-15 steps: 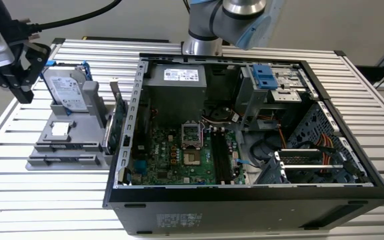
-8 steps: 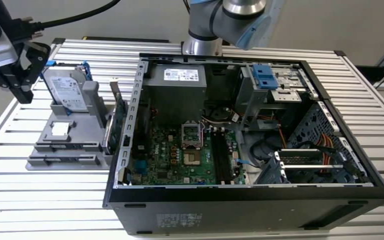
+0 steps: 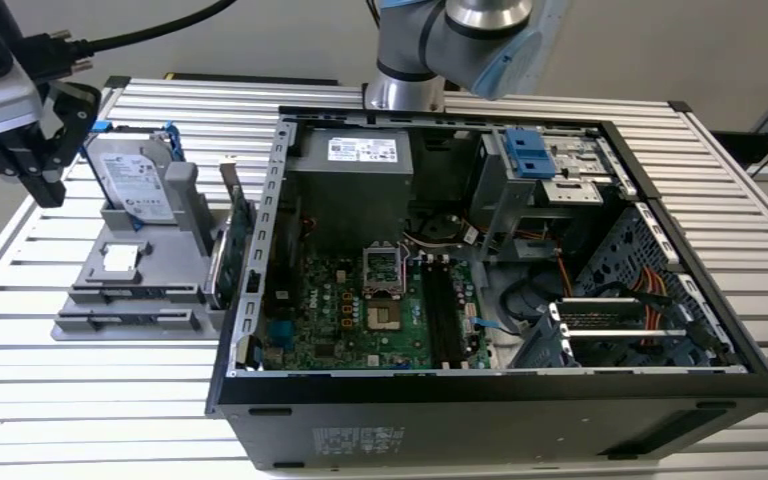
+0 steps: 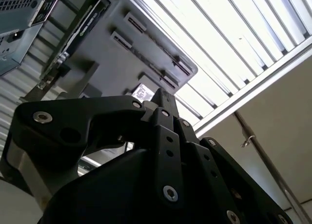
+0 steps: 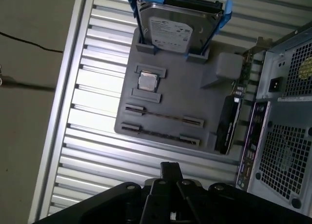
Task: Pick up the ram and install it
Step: 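Pick up the ram and move it above insertion slot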
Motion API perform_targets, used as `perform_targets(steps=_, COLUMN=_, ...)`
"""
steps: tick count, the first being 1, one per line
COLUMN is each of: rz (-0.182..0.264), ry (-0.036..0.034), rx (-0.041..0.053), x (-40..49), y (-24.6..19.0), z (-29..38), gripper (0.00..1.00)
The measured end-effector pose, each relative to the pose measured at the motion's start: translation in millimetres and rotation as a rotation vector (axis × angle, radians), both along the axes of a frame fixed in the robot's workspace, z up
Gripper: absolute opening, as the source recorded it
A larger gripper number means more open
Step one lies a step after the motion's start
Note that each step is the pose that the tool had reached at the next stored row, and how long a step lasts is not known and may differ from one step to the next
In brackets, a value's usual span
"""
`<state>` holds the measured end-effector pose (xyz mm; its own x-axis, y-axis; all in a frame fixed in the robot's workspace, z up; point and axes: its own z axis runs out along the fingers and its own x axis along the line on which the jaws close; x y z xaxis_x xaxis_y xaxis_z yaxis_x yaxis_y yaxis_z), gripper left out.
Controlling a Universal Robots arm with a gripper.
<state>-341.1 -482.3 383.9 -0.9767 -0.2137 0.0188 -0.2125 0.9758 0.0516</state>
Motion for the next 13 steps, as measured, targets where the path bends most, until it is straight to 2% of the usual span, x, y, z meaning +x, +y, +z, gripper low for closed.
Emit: perform_targets(steps=13, rz=0.092, ry=0.0, rx=0.0, x=0.0, y=0.4, z=0.0, gripper=0.0)
